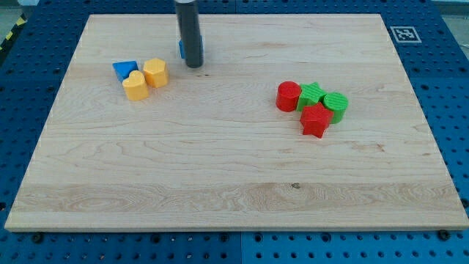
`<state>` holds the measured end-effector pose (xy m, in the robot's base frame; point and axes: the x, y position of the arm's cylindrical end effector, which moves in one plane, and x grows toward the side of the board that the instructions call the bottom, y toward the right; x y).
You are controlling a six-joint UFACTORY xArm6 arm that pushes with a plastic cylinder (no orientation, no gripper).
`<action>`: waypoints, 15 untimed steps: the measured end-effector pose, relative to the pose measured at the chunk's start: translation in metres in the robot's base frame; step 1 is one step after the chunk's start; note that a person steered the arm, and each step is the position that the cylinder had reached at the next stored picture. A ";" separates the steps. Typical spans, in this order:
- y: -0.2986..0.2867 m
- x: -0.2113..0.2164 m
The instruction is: Move the blue cube to the top left
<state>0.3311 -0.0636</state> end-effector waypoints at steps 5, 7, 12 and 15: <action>-0.042 -0.032; -0.089 -0.042; -0.013 -0.045; -0.077 -0.066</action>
<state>0.2652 -0.1409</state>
